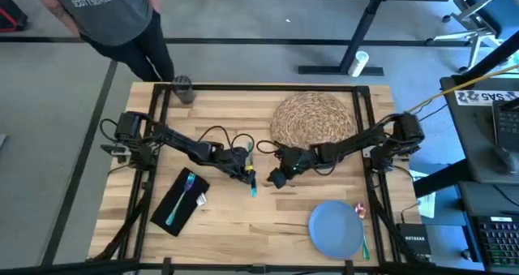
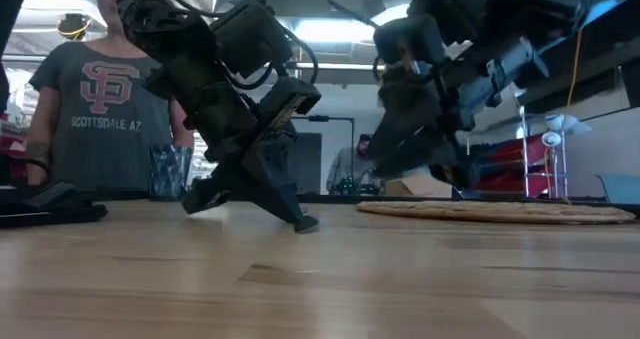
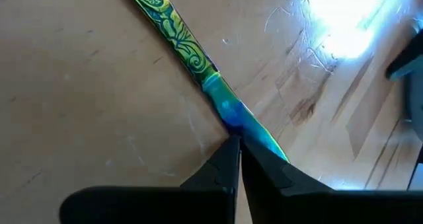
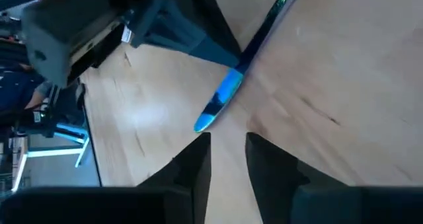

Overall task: Set table place
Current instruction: Put the blue knife on the brown placemat

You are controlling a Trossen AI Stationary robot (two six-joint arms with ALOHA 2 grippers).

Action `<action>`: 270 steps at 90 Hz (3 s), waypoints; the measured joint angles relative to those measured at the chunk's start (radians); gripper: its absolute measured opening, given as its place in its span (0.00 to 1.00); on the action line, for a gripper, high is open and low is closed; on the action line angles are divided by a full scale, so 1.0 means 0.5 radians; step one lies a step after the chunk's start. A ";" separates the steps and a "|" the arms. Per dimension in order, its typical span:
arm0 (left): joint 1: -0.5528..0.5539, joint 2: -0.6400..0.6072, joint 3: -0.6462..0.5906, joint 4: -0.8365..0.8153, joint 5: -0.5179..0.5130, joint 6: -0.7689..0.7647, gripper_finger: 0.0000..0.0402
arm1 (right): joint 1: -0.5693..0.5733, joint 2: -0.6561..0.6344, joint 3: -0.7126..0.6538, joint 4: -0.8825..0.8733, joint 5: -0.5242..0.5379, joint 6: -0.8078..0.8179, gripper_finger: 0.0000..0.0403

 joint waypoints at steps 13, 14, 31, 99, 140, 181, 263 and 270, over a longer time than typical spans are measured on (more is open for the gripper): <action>0.000 0.000 -0.001 0.002 0.001 0.008 0.00 | 0.000 0.110 0.000 0.128 0.000 0.053 0.21; 0.000 0.000 -0.001 0.002 0.001 0.008 0.00 | 0.000 0.119 0.000 0.138 0.000 0.053 0.21; 0.000 0.000 -0.001 0.003 0.001 0.033 0.00 | 0.000 0.272 0.003 0.315 -0.001 0.069 0.21; 0.030 0.001 -0.001 0.006 0.023 0.081 0.00 | -0.003 0.380 0.014 0.353 0.096 -0.069 0.21; 0.018 0.002 -0.001 0.033 0.035 0.097 0.00 | -0.053 0.440 0.015 0.427 0.157 -0.279 0.21; 0.015 0.002 -0.001 0.037 0.048 0.090 0.00 | -0.212 0.475 0.026 0.461 -0.250 0.007 0.21; 0.042 0.001 0.001 0.025 0.058 0.135 0.00 | -0.040 0.426 0.396 -0.459 -0.071 -0.115 0.21; 0.042 0.001 0.001 0.023 0.060 0.159 0.00 | -0.041 0.426 0.397 -0.454 -0.079 -0.113 0.21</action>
